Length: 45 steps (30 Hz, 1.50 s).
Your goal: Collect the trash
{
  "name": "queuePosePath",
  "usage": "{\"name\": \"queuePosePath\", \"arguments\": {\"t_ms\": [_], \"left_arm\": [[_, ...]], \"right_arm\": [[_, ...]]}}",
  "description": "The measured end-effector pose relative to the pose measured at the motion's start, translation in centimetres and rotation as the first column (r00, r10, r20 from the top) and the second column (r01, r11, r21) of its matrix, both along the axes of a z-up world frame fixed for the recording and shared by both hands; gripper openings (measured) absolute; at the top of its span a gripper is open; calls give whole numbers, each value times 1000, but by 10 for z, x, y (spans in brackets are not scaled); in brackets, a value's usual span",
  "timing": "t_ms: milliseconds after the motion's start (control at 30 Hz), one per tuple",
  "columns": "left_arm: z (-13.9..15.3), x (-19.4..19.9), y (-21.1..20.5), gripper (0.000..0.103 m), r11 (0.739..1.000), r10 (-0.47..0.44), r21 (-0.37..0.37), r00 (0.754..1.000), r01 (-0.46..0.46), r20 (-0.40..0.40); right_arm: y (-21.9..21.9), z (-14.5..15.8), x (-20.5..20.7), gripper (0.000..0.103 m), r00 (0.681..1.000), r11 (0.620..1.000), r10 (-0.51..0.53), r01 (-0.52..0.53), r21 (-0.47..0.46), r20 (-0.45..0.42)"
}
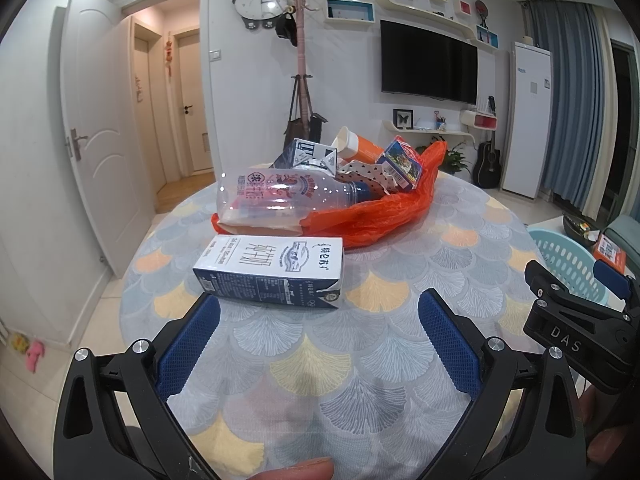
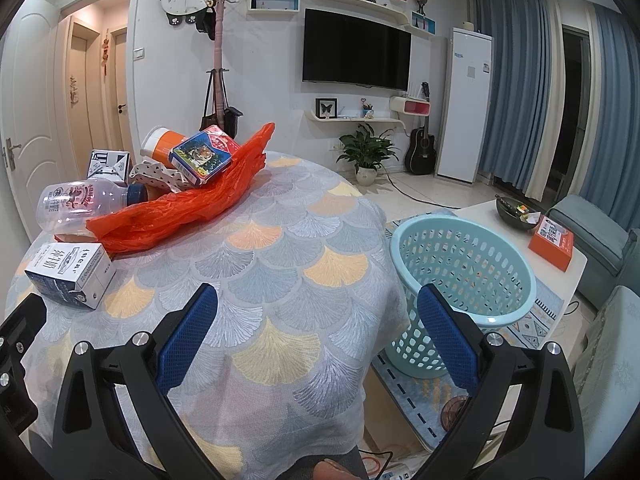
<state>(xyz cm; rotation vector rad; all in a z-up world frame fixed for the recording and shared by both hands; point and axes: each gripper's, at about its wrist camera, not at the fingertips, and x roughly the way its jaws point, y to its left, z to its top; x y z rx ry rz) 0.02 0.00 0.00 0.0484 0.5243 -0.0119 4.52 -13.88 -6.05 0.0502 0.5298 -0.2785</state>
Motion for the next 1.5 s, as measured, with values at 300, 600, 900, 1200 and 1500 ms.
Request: {"name": "queuePosePath", "arguments": {"t_ms": [300,600,900,1200,1500], "left_arm": [[-3,0,-1,96,1000,0,0,1000,0,0],[-5,-1,-1,96,1000,2,1,1000,-2,-2],[-9,-1,4,96,1000,10,15,1000,-10,-12],[-14,11,17,96,999,25,27,999,-24,-22],[-3,46,35,96,996,92,10,995,-91,-37]], "right_arm": [[0,0,-1,95,1000,1000,1,-1,0,0],[0,-1,-1,95,1000,1000,2,-2,-1,1],[1,-2,0,95,1000,1000,8,-8,4,4],[4,-2,12,95,999,998,49,-49,33,2],[7,-10,20,95,997,996,80,-79,36,-2]]}}
